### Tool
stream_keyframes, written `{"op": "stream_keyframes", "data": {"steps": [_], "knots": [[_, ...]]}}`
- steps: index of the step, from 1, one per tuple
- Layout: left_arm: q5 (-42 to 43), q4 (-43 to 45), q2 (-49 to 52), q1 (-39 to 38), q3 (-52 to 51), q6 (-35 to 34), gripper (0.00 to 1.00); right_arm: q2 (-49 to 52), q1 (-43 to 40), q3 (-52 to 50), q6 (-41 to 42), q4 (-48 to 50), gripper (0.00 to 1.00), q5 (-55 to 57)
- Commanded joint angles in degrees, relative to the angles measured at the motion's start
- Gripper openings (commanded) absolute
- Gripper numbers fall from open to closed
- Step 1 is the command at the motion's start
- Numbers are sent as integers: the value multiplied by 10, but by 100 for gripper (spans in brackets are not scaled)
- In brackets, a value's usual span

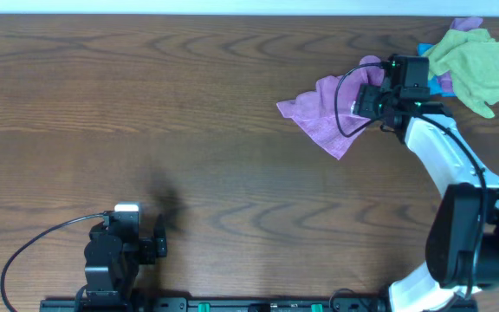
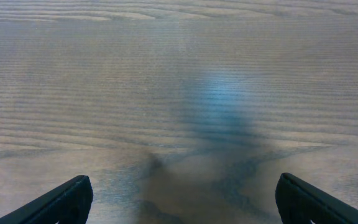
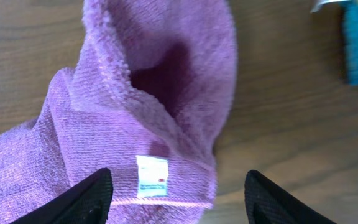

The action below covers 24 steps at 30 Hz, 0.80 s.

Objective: Fold the cloth

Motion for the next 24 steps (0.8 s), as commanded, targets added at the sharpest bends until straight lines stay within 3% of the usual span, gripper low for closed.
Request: {"op": "stream_keyframes", "data": {"steps": [1, 17, 19, 24], "knots": [[-6, -16, -4, -2, -7, 4, 95, 17, -2, 8, -10, 10, 67, -29], [-6, -16, -4, -2, -7, 4, 95, 89, -1, 8, -9, 96, 56, -33], [-6, -16, -4, -2, -7, 4, 95, 96, 0, 8, -10, 96, 44, -37], [-6, -16, -4, -2, -7, 4, 95, 92, 13, 20, -10, 79, 2, -50]]}}
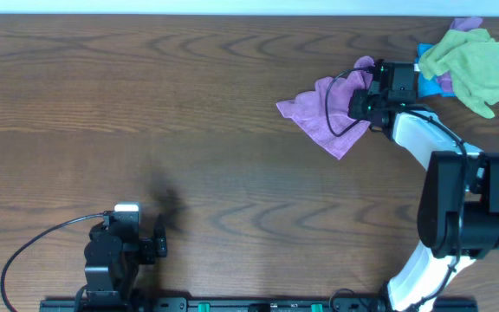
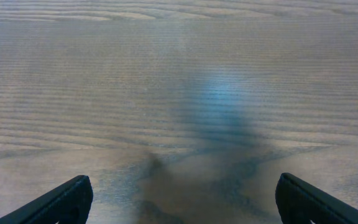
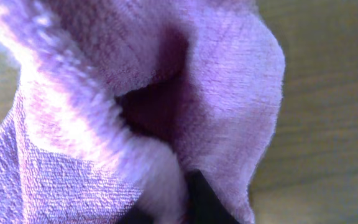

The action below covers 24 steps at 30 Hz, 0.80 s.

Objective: Fold the cloth

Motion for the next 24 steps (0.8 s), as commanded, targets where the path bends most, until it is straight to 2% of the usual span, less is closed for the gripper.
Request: {"op": "stream_keyframes", "data": {"steps": [1, 6, 11, 15, 20, 24], "knots": [[-6, -16, -4, -2, -7, 4, 95, -4, 16, 27, -1, -25, 1, -10], [-6, -16, -4, -2, -7, 4, 95, -7, 59, 93, -8, -99, 1, -9], [-6, -16, -4, -2, -7, 4, 95, -7, 97, 154, -7, -127, 1, 2], [-6, -16, -4, -2, -7, 4, 95, -7, 118, 190, -5, -132, 1, 49], [-6, -16, -4, -2, -7, 4, 95, -7, 119, 206, -5, -108, 4, 57], [-6, -16, -4, -2, -7, 4, 95, -7, 119, 206, 0, -86, 13, 59]]}}
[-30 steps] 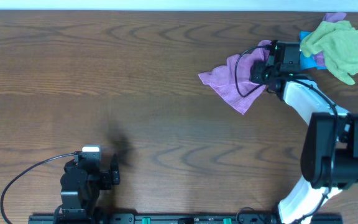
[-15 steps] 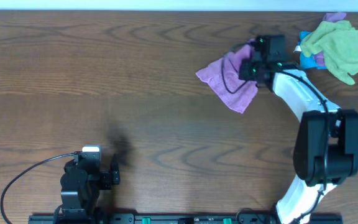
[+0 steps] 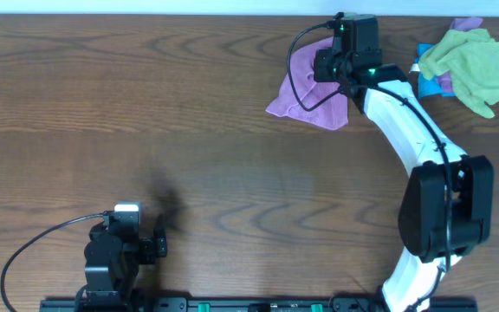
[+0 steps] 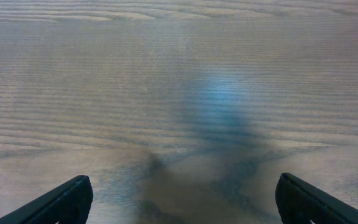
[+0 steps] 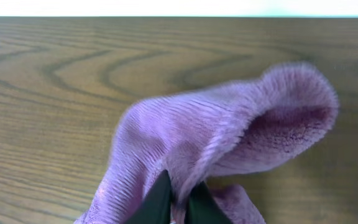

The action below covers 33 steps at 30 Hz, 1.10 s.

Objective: Fold the cloth
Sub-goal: 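Spread the purple cloth flat and release it with the right gripper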

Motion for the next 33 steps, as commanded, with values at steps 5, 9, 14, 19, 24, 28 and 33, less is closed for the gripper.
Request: {"op": "stream_keyframes", "data": {"steps": [5, 9, 14, 19, 24, 28, 33], "knots": [[-6, -16, -4, -2, -7, 4, 95, -7, 9, 12, 0, 73, 39, 20], [-6, -16, -4, -2, -7, 4, 95, -7, 16, 12, 19, 96, 44, 23], [-6, -16, -4, -2, -7, 4, 95, -16, 17, 12, 59, -3, 50, 23], [-6, -16, -4, -2, -7, 4, 95, -57, 9, 12, 126, -129, 69, -1], [-6, -16, -4, -2, -7, 4, 95, -111, -7, 12, 141, -244, 73, -3], [-6, -16, -4, -2, -7, 4, 95, -134, -22, 10, 141, -330, 70, -3], [-6, -13, -4, -2, -7, 4, 95, -134, -52, -15, 141, -354, 70, -33]]}}
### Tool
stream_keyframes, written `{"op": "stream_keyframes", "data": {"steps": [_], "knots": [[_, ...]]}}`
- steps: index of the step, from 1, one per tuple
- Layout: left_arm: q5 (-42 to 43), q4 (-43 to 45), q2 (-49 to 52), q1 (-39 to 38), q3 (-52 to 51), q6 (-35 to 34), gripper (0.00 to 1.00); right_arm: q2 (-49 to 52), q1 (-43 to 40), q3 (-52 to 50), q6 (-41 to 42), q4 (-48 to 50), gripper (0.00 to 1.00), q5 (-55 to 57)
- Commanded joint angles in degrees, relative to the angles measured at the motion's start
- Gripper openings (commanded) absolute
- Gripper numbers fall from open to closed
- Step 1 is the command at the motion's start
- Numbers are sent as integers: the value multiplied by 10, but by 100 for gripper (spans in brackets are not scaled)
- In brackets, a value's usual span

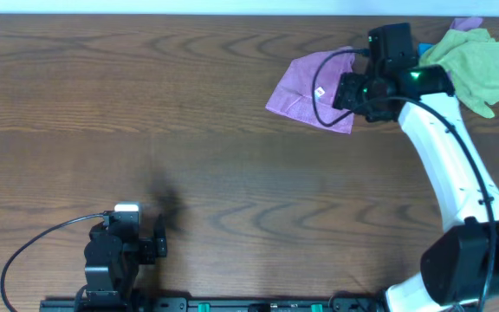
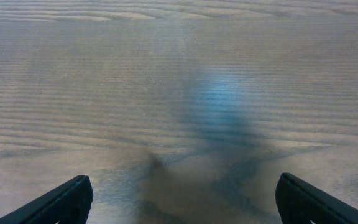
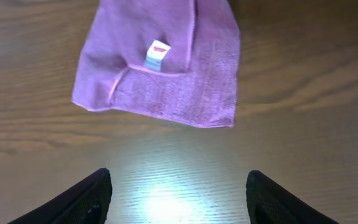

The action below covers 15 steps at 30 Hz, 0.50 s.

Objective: Fold the cloth
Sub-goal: 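Spread the purple cloth flat and release it with the right gripper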

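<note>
The purple cloth (image 1: 306, 91) lies flat and folded on the table at the upper right, its white tag (image 3: 158, 54) facing up. My right gripper (image 1: 346, 94) hovers open just to the cloth's right, holding nothing; in the right wrist view the cloth (image 3: 160, 68) lies ahead of the spread fingers (image 3: 79, 199). My left gripper (image 2: 179, 199) rests open at the bottom left of the table (image 1: 145, 104), over bare wood.
A heap of cloths, green (image 1: 475, 61) on top with blue and purple beneath, sits at the far right corner behind my right arm. The table's far edge (image 1: 232, 15) runs just above the folded cloth.
My right gripper, then shut on a raised fold of the purple cloth near the far edge, has let go and now stands open to the right. The cloth lies flat, tag up.
My right gripper stood open over the crumpled purple cloth. Then it was shut on a bunched edge. Then it held that edge up toward the far side. Now the cloth lies folded flat and the gripper is open and clear. The left arm stayed still.
</note>
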Motion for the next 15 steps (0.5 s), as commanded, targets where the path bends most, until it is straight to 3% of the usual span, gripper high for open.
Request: {"op": "stream_keyframes", "data": {"steps": [1, 9, 15], "knots": [[-6, -10, -4, -2, -7, 4, 95, 3, -23, -27, 10, 3, 70, -40], [-2, -6, -4, -2, -7, -7, 95, 3, -95, -104, 10, 61, 70, -144], [1, 78, -2, -2, -1, -99, 95, 3, -129, -161, 11, 129, 71, -204]]}}
